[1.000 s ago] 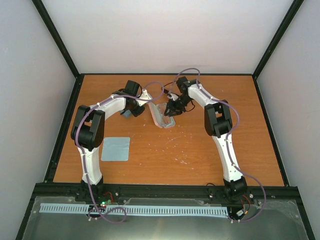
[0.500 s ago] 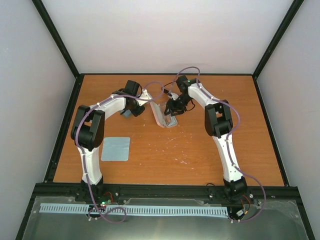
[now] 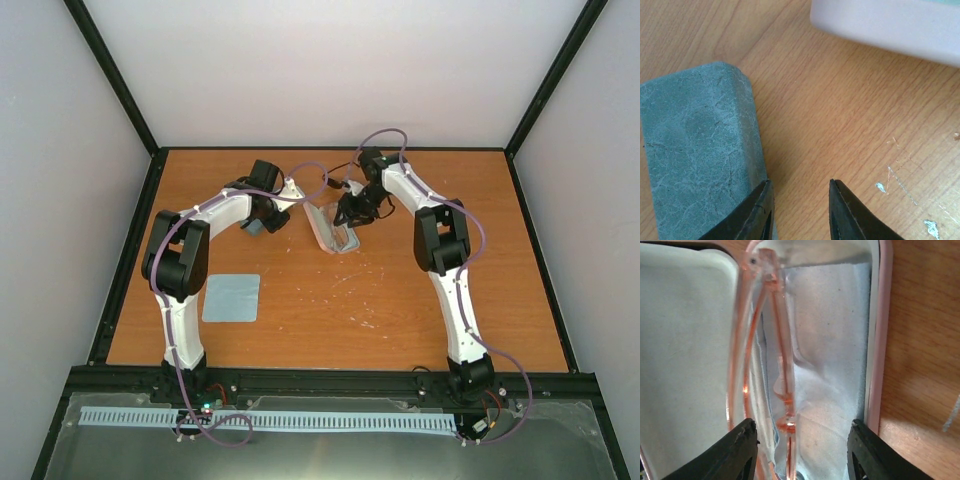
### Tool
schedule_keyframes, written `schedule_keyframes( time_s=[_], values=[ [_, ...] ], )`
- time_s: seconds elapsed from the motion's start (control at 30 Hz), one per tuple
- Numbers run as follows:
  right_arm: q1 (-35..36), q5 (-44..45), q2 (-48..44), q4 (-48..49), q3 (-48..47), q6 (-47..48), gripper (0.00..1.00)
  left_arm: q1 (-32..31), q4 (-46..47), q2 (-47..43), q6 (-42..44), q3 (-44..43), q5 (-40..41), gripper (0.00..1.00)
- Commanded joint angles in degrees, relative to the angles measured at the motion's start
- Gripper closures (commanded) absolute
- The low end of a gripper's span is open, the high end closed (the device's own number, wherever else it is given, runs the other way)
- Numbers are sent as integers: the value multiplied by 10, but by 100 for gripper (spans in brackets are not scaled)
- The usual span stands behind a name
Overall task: Organize the sunglasses
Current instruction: Place the sunglasses in the sunglasses case, then close the sunglasses case at the center of the board.
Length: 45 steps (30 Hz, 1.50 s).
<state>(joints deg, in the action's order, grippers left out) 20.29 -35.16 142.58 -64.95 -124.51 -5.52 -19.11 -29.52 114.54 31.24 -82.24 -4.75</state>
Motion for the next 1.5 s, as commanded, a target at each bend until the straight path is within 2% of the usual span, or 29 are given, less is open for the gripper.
schedule_keyframes(
  time_s=[0.0, 0.13, 0.27, 0.47, 0.63, 0.83, 0.93, 1.23, 1.47],
  values=[
    [-5, 14, -35, -7, -3, 0, 50, 0, 5, -4, 0, -19, -7, 69],
    [-4, 16, -40, -9, -1, 2, 52, 0, 4, -4, 1, -21, -7, 70],
    [-6, 26, -46, -8, 0, 1, 68, 0, 4, -4, 0, -21, -7, 70],
    [-7, 35, -49, -4, 3, 0, 81, -3, 4, -3, -4, -19, -10, 70],
    [-33, 100, -71, 42, 55, -39, 96, -12, 4, 8, -11, -23, -15, 72],
    [-63, 123, -68, 72, 71, -56, 97, -37, 2, 18, -31, -25, -31, 73],
    [-62, 101, -48, 73, 61, -56, 97, -53, 0, 27, -43, -37, -40, 73],
    [-12, 61, -18, 98, 76, -59, 97, -77, -20, 67, -62, -106, -52, 73],
    [8, 41, -24, 127, 118, -65, 97, -79, -25, 83, -55, -128, -50, 73]
  ],
)
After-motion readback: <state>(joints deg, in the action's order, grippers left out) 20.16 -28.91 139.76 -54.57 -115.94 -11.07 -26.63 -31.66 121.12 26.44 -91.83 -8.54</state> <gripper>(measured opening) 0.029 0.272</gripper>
